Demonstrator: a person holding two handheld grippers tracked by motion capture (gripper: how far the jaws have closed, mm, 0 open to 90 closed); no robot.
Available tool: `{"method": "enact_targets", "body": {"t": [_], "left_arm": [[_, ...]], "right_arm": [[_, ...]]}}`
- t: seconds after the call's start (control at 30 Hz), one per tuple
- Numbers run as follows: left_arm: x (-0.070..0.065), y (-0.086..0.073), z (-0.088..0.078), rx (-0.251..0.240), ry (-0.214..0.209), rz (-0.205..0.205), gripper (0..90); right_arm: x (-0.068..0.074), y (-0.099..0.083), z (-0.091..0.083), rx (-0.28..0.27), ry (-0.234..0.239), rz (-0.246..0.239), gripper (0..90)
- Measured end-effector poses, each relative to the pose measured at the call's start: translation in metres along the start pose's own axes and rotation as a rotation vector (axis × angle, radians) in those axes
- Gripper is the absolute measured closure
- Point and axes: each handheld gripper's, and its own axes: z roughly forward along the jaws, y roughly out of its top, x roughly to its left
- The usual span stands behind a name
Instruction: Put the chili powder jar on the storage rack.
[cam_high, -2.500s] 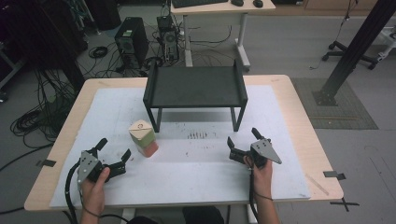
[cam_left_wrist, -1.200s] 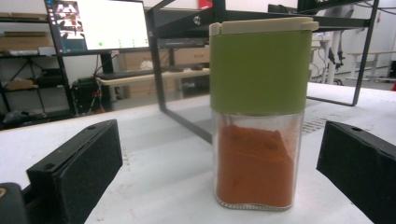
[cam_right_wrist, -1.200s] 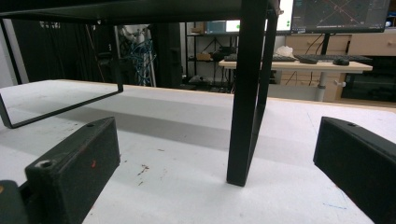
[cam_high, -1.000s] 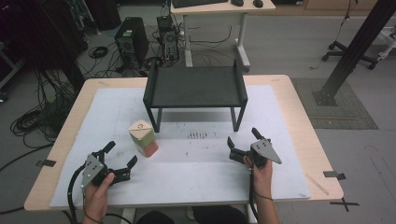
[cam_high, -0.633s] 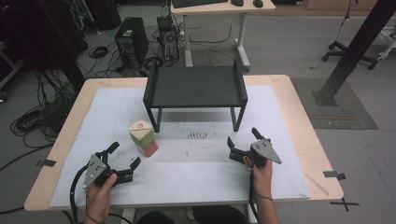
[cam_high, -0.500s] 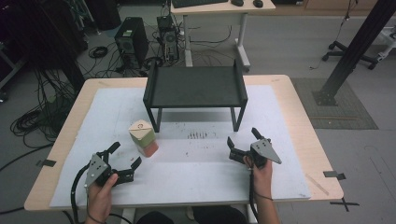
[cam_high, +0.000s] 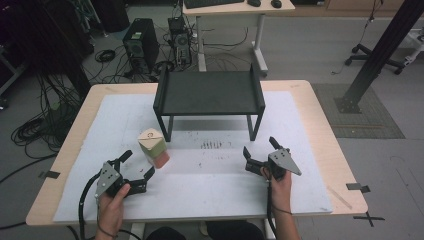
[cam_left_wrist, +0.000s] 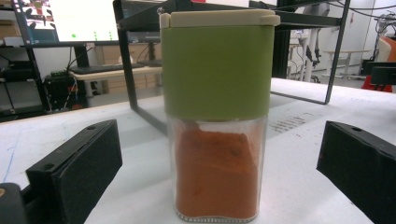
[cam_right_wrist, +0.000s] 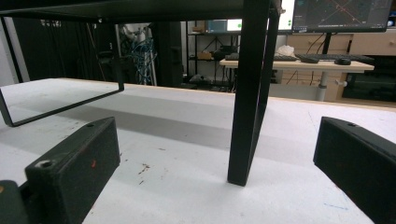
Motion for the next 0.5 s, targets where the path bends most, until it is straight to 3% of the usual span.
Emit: {"method": "enact_targets", "body": {"t": [0.5], "left_arm": [[0.002,0.0,0.013,-0.009,-0.019,-0.014,0.2]], "right_arm": [[0.0,0.0,0.0,0.004,0.003,-0.002,0.2]]}}
